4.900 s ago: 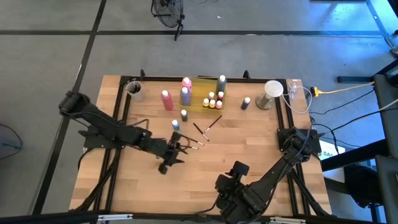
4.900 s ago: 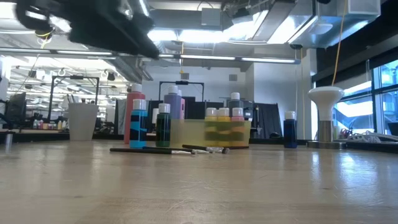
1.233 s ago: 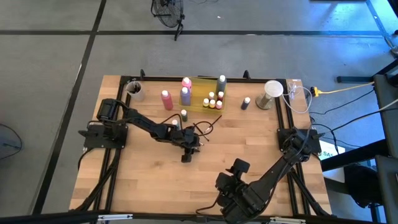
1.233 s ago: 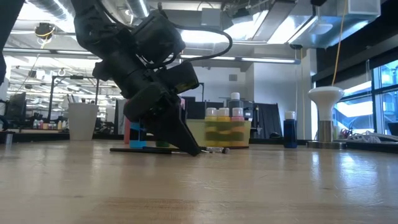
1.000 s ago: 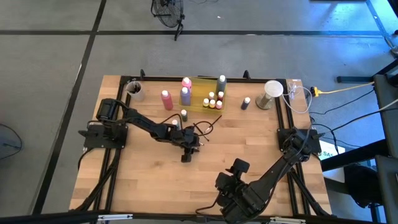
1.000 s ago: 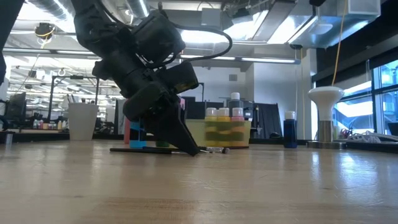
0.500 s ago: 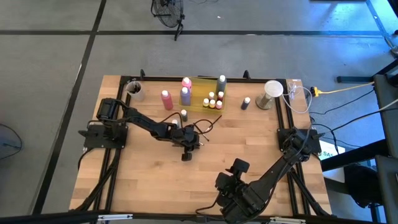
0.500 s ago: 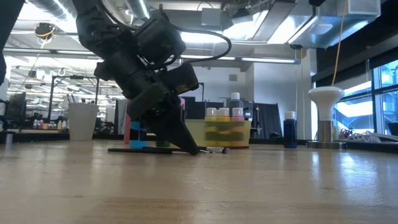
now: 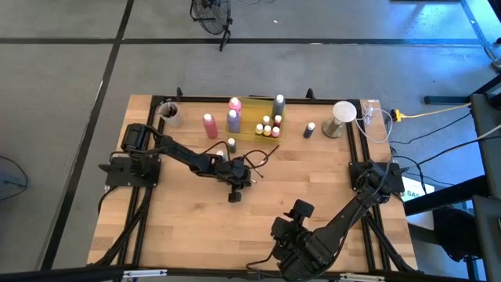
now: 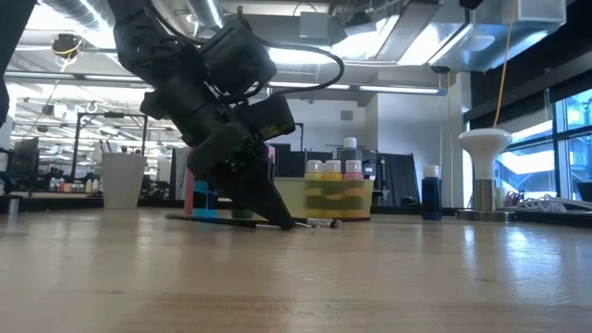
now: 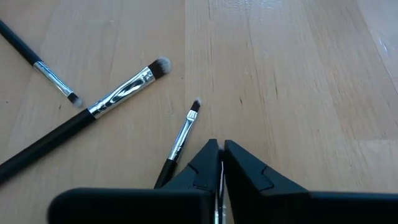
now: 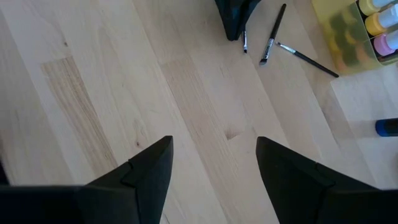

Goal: Pick & Place Paint Supplies
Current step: Put the silver paintbrush into the white cup

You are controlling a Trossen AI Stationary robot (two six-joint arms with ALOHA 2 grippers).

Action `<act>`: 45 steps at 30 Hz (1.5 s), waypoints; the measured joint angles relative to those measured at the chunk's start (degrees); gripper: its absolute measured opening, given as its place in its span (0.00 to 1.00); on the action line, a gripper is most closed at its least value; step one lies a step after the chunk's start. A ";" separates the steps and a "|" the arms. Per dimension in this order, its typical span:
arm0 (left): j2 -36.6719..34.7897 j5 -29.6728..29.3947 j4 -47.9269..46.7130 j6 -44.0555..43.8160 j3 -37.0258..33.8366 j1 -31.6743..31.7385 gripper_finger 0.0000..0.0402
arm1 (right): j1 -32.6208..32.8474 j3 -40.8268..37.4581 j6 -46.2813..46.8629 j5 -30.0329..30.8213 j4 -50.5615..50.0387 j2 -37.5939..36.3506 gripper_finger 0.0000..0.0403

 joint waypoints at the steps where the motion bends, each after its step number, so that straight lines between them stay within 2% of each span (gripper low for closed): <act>1: -0.04 -0.19 -0.12 0.00 0.00 -0.16 0.03 | 0.00 0.00 -0.02 0.00 0.00 0.00 0.58; 11: -0.27 -0.82 -0.19 0.52 0.00 -0.58 0.01 | 0.00 0.00 -0.02 0.02 0.02 0.00 0.58; 17: -3.64 -2.02 -2.83 0.70 -0.48 -2.35 0.01 | 0.00 0.00 -0.22 0.03 -0.02 0.00 0.58; 22: -10.34 -2.41 -6.13 1.07 -0.85 -5.75 0.01 | -0.02 0.00 -0.24 0.15 -0.18 0.00 0.58; 28: -22.37 -6.93 -6.12 3.91 -0.68 -11.84 0.01 | -0.02 0.01 -0.25 0.15 -0.20 0.00 0.58; 30: -27.01 -9.39 -6.06 5.84 -0.58 -13.75 0.01 | -0.02 0.01 -0.24 0.15 -0.18 0.00 0.58; 37: -41.36 -23.89 -12.60 10.26 -0.50 -16.24 0.01 | -0.02 0.00 -0.21 0.43 0.00 0.00 0.58; 40: -46.52 -32.91 -18.00 10.66 -0.76 -16.16 0.01 | -0.02 0.00 -0.17 1.51 0.34 0.00 0.58; 42: -50.92 -36.59 -16.53 11.63 -2.82 -16.10 0.01 | 0.01 0.00 -0.17 1.54 0.53 0.00 0.58; 45: -59.00 -36.97 -8.50 12.28 -8.68 -14.78 0.01 | 0.36 -0.04 -0.15 3.19 0.87 0.00 0.58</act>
